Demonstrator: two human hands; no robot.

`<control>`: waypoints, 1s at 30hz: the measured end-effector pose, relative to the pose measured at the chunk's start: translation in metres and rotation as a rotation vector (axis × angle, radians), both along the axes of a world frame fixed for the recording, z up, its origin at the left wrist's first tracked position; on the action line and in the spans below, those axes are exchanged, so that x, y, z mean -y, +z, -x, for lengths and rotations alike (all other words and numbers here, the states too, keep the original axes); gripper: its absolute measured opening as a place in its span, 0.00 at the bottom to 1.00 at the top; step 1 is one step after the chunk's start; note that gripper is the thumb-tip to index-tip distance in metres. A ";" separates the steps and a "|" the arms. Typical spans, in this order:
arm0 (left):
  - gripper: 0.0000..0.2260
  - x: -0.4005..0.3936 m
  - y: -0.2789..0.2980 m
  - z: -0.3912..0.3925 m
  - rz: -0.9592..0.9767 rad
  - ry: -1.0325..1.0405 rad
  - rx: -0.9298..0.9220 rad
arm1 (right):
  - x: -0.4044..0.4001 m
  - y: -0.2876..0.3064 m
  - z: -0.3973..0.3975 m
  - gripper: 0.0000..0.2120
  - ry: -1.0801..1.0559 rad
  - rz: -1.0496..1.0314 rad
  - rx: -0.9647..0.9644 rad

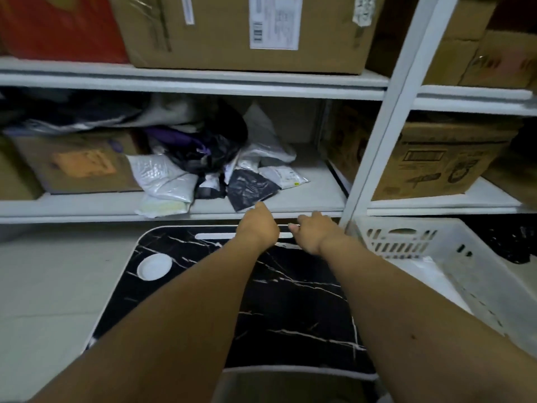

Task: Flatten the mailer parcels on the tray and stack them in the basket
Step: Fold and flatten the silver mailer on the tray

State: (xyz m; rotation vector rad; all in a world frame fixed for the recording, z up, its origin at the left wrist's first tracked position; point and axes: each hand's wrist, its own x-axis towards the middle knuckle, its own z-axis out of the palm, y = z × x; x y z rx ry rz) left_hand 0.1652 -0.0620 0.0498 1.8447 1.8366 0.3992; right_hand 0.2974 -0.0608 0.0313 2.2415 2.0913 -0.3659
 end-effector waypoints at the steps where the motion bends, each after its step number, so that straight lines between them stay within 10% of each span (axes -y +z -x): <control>1: 0.19 -0.002 0.000 0.013 -0.004 0.024 0.001 | -0.003 -0.001 0.013 0.25 0.013 0.000 -0.014; 18: 0.21 -0.088 -0.012 0.225 -0.102 0.360 0.016 | -0.103 0.001 0.198 0.18 0.232 -0.416 -0.033; 30: 0.15 -0.176 0.027 0.310 -0.369 0.438 -0.297 | -0.174 0.017 0.293 0.21 0.371 -0.555 0.003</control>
